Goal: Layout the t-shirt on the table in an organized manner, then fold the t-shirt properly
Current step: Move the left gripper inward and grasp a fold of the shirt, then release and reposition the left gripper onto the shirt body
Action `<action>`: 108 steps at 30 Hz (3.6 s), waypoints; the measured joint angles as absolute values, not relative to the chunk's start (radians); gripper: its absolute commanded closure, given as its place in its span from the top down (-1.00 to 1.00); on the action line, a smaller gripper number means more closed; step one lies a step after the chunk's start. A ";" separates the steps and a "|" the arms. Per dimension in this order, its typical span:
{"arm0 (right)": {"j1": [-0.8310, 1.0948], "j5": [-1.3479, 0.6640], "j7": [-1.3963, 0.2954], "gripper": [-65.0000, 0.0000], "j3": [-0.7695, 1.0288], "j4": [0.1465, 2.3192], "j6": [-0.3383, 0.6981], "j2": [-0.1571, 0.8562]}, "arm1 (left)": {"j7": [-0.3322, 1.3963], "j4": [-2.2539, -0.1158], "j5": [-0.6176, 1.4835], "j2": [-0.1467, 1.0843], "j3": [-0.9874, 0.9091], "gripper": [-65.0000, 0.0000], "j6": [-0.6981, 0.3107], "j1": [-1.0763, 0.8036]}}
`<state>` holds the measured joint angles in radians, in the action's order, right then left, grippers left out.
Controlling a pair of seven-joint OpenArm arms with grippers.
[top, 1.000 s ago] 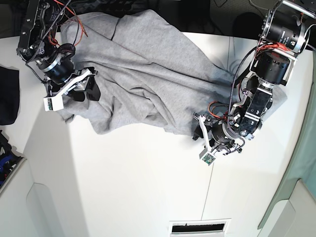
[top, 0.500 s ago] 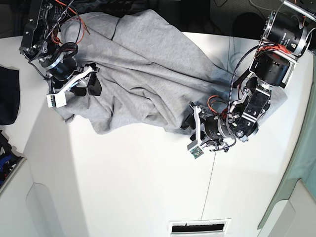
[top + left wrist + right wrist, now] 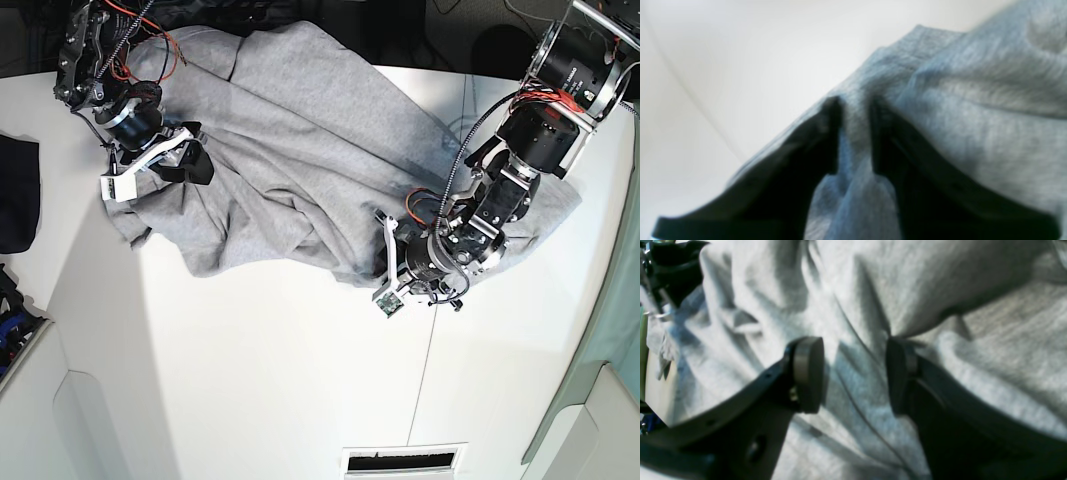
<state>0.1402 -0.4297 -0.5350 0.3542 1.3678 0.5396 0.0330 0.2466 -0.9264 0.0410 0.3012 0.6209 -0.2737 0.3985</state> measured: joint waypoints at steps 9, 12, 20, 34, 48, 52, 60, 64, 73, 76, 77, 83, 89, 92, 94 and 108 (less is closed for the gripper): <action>0.163 -0.398 -0.550 -0.05 0.354 1.368 0.543 0.039 | 0.358 -0.913 -0.035 0.342 0.628 -0.72 -0.075 0.459; 0.185 -0.404 -0.542 -0.05 0.353 1.368 0.547 0.056 | 0.359 -0.908 -0.035 0.360 0.628 -0.72 -0.075 0.493; 0.219 -0.484 -0.555 -0.05 0.353 1.368 0.562 0.128 | 0.338 -0.917 0.061 0.393 0.628 -0.66 -0.377 0.488; 0.218 -0.495 -0.565 -0.05 0.353 1.368 0.562 0.127 | 0.324 -0.908 0.067 0.301 0.628 -0.16 -0.456 0.490; 0.218 -0.498 -0.569 -0.05 0.353 1.368 0.562 0.127 | 0.239 -0.778 0.017 0.255 0.625 -1.00 -0.342 0.500; 0.216 -0.498 -0.570 -0.05 0.353 1.368 0.562 0.127 | 0.286 -0.770 0.042 0.260 0.629 -1.00 -0.202 0.528; 0.215 -0.510 -0.610 -0.05 0.348 1.368 0.571 0.121 | 0.367 -0.767 0.109 0.308 0.630 -1.00 -0.152 0.649; 0.217 -0.516 -0.622 -0.05 0.348 1.368 0.577 0.121 | 0.397 -0.767 0.068 0.356 0.632 -1.00 -0.064 0.673; 0.219 -0.517 -0.625 -0.05 0.350 1.369 0.577 0.127 | 0.405 -0.765 0.083 0.435 0.628 -1.00 -0.065 0.734; 0.222 -0.554 -0.640 -0.05 0.350 1.384 0.567 0.127 | 0.430 -0.766 0.115 0.439 0.628 -1.00 -0.146 0.760; 0.222 -0.565 -0.653 -0.05 0.350 1.398 0.566 0.127 | 0.441 -0.768 0.159 0.442 0.627 -1.00 -0.180 0.759; 0.241 -0.547 -0.710 -0.05 0.352 1.579 0.546 0.127 | 0.589 -0.873 0.383 0.447 0.628 -0.79 -0.331 0.710; 0.120 -0.568 -0.694 -0.05 0.352 1.629 0.547 0.127 | 0.662 -1.248 0.519 0.491 0.628 -0.79 -0.371 0.560; 0.054 -0.497 -0.690 -0.05 0.352 1.602 0.544 0.127 | 0.690 -1.430 0.513 0.500 0.632 -0.79 -0.375 0.421; -0.016 -0.436 -0.654 -0.05 0.352 1.550 0.513 0.127 | 0.691 -1.505 0.515 0.493 0.635 -0.79 -0.378 0.350; -0.493 -0.244 -0.525 -0.05 0.199 0.826 0.547 0.149 | 0.656 -1.525 0.464 0.485 0.630 -0.79 -0.371 0.119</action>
<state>-0.4927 -0.2443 -0.5247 0.1993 0.8257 0.5472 0.1486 0.6563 -1.5246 0.4641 0.4850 0.6296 -0.3710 0.1192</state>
